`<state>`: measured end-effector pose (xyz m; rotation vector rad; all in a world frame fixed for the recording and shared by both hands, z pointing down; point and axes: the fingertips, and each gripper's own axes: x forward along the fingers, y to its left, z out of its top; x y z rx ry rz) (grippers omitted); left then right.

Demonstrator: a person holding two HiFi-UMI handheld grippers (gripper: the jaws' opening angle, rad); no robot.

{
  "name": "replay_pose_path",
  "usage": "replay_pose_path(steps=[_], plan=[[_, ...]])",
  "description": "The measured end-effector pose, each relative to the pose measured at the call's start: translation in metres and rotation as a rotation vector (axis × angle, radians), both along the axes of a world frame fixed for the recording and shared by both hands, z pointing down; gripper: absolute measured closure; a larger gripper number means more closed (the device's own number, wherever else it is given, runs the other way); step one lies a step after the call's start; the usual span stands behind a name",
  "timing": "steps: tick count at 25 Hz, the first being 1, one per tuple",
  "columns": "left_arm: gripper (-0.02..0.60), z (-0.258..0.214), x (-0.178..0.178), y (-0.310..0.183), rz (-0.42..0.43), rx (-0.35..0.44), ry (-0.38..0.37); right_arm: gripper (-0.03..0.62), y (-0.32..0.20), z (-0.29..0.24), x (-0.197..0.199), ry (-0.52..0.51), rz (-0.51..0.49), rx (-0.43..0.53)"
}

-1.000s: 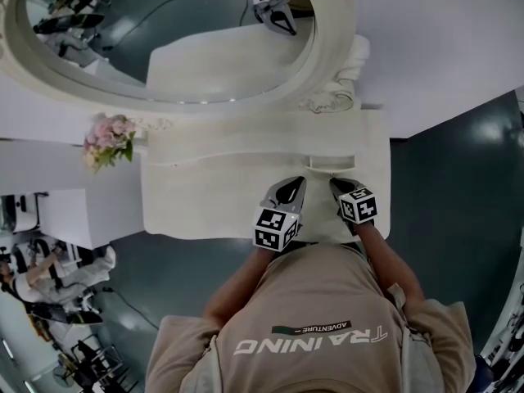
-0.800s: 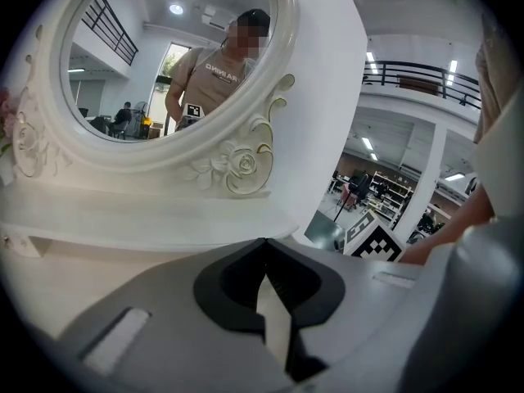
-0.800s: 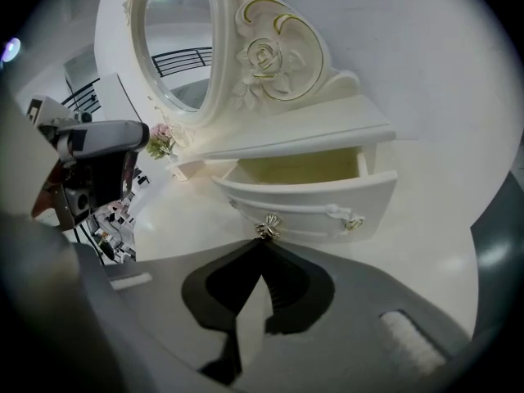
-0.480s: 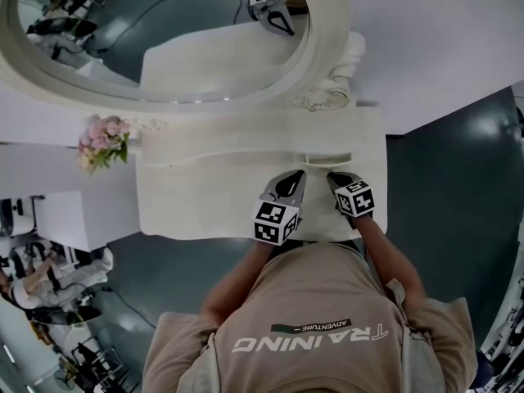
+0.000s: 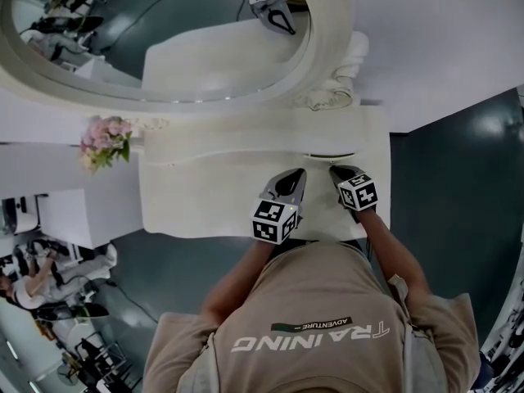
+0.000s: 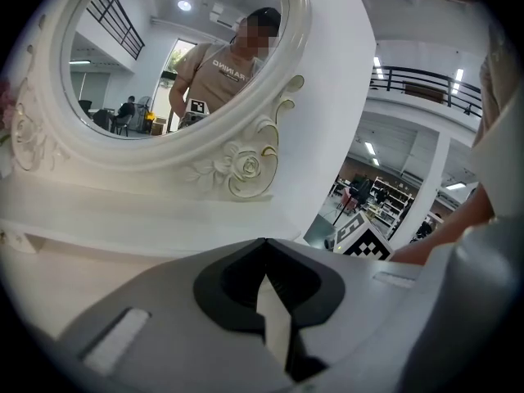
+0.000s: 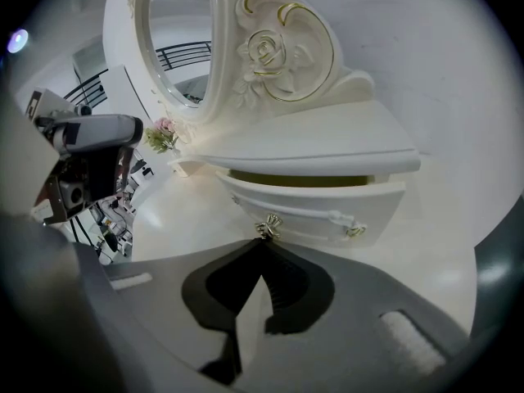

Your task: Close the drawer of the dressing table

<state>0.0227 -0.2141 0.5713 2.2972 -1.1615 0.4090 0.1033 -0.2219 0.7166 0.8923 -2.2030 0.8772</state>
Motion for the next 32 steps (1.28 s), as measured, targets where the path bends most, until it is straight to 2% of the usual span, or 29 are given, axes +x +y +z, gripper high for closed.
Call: replay_pose_path(steps=[12, 22, 32], plan=[[0.563, -0.001, -0.002, -0.002, -0.005, -0.002, -0.002, 0.592, -0.017, 0.000, -0.002, -0.015, 0.025, 0.008], [0.563, -0.013, -0.016, 0.003, -0.057, 0.021, 0.007, 0.592, -0.030, -0.001, 0.000, -0.030, 0.070, 0.016], [0.563, -0.018, -0.026, 0.017, -0.066, 0.045, 0.014, 0.592, -0.009, -0.006, 0.006, -0.024, 0.093, 0.060]])
